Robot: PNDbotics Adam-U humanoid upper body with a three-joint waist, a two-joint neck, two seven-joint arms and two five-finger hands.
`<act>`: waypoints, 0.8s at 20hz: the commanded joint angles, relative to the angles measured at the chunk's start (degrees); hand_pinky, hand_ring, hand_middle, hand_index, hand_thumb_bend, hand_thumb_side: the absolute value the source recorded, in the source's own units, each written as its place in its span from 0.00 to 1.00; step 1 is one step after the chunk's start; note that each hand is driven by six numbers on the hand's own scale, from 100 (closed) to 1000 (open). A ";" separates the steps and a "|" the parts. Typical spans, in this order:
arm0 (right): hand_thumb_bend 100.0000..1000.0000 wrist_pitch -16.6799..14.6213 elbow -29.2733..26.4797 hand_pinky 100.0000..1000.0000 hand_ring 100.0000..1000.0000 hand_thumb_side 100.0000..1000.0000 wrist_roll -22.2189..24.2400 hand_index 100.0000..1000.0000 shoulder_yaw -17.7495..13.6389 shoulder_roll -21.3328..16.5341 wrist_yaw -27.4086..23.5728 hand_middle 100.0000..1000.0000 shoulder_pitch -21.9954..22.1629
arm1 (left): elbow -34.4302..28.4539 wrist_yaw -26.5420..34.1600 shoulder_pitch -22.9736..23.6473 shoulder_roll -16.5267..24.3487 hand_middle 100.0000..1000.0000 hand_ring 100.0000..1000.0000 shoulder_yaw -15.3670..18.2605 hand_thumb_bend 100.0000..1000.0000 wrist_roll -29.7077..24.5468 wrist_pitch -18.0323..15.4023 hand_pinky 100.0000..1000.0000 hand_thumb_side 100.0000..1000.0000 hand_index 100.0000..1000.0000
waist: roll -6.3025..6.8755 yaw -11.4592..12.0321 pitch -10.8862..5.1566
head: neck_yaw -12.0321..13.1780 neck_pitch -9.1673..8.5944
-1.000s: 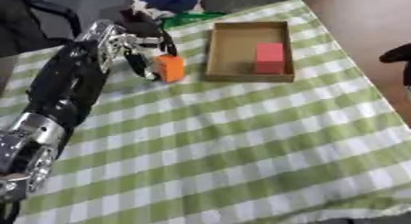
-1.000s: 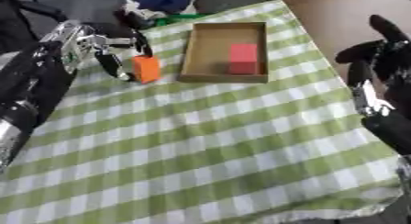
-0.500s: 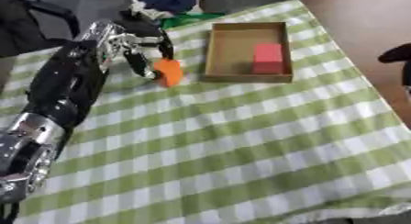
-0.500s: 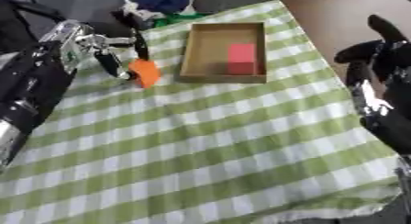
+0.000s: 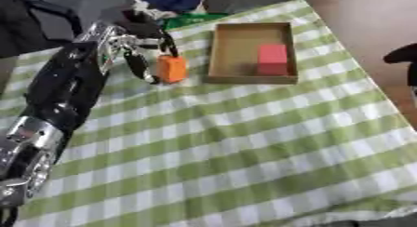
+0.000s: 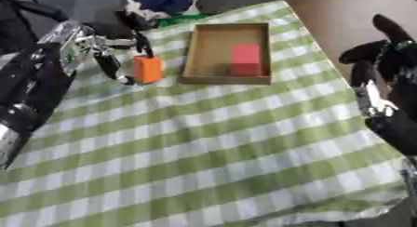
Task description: Pick up objects on the table and place them in the box.
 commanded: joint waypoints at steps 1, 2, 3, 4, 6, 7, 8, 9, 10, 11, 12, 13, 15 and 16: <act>0.00 -0.04 -0.39 0.86 0.67 0.55 0.01 1.00 -0.36 -0.46 0.32 0.59 -0.28 | -2.01 0.47 -1.13 2.34 0.78 0.78 0.29 0.47 -7.48 -6.72 0.83 0.00 0.82 | -0.46 0.09 -1.11 | -0.14 0.16; 0.00 -0.03 -0.38 0.86 0.67 0.55 0.00 1.00 -0.37 -0.47 0.32 0.59 -0.26 | -2.30 0.69 -1.15 2.46 0.78 0.78 0.37 0.47 -7.54 -6.60 0.83 0.00 0.82 | -0.46 0.09 -1.13 | -0.13 0.16; 0.00 -0.03 -0.37 0.86 0.67 0.55 -0.01 1.00 -0.38 -0.47 0.31 0.59 -0.26 | -2.54 0.88 -1.17 2.54 0.78 0.78 0.44 0.46 -7.58 -6.45 0.83 0.00 0.82 | -0.45 0.08 -1.15 | -0.12 0.17; 0.00 -0.03 -0.37 0.86 0.67 0.55 -0.01 1.00 -0.37 -0.47 0.30 0.59 -0.26 | -2.73 1.05 -1.19 2.57 0.78 0.78 0.52 0.46 -7.59 -6.27 0.83 0.00 0.82 | -0.44 0.08 -1.17 | -0.12 0.17; 0.00 -0.03 -0.35 0.86 0.67 0.55 0.04 1.00 -0.33 -0.45 0.29 0.59 -0.29 | -2.80 1.31 -1.20 2.40 0.79 0.78 0.59 0.46 -7.60 -5.97 0.83 0.00 0.82 | -0.41 0.08 -1.16 | -0.14 0.14; 0.00 -0.04 -0.34 0.86 0.67 0.55 0.09 1.00 -0.30 -0.44 0.29 0.59 -0.31 | -2.68 1.38 -1.18 2.20 0.79 0.79 0.58 0.46 -7.67 -5.89 0.83 0.00 0.82 | -0.39 0.03 -1.13 | -0.13 0.11; 0.00 -0.05 -0.33 0.86 0.67 0.55 0.13 1.00 -0.28 -0.43 0.30 0.59 -0.35 | -2.48 1.43 -1.15 1.95 0.79 0.79 0.55 0.46 -7.79 -5.87 0.83 0.00 0.82 | -0.37 -0.04 -1.08 | -0.11 0.06; 0.00 -0.05 -0.32 0.86 0.67 0.55 0.14 1.00 -0.28 -0.41 0.31 0.59 -0.38 | -2.26 1.45 -1.12 1.74 0.79 0.79 0.53 0.46 -7.92 -5.86 0.83 0.00 0.82 | -0.36 -0.12 -1.02 | -0.11 0.02; 0.00 -0.06 -0.31 0.86 0.67 0.55 0.14 1.00 -0.29 -0.39 0.33 0.59 -0.41 | -1.97 1.42 -1.07 1.47 0.80 0.79 0.48 0.46 -8.11 -5.87 0.83 0.00 0.82 | -0.36 -0.24 -0.92 | -0.13 -0.02; 0.00 -0.07 -0.32 0.86 0.67 0.55 0.13 1.00 -0.30 -0.38 0.34 0.59 -0.43 | -1.71 1.40 -1.02 1.23 0.81 0.80 0.47 0.46 -8.23 -5.87 0.83 0.00 0.82 | -0.36 -0.35 -0.84 | -0.13 -0.07; 0.00 -0.07 -0.33 0.86 0.67 0.55 0.13 1.00 -0.30 -0.38 0.36 0.59 -0.46 | -1.48 1.40 -0.96 1.01 0.81 0.80 0.48 0.46 -8.31 -5.85 0.83 0.00 0.82 | -0.36 -0.44 -0.75 | -0.12 -0.13; 0.00 -0.08 -0.34 0.86 0.67 0.55 0.13 1.00 -0.29 -0.37 0.37 0.59 -0.50 | -1.29 1.37 -0.91 0.82 0.82 0.80 0.49 0.46 -8.36 -5.81 0.83 0.00 0.83 | -0.36 -0.51 -0.68 | -0.11 -0.18; 0.00 -0.09 -0.36 0.86 0.67 0.55 0.14 1.00 -0.28 -0.34 0.37 0.59 -0.59 | -0.90 1.38 -0.73 0.38 0.81 0.80 0.52 0.45 -8.39 -5.73 0.82 0.00 0.83 | -0.34 -0.64 -0.53 | -0.10 -0.28; 0.00 -0.09 -0.36 0.86 0.67 0.55 0.15 1.00 -0.28 -0.32 0.38 0.59 -0.62 | -0.66 1.42 -0.62 0.17 0.81 0.80 0.49 0.45 -8.44 -5.73 0.82 0.00 0.82 | -0.32 -0.68 -0.46 | -0.11 -0.30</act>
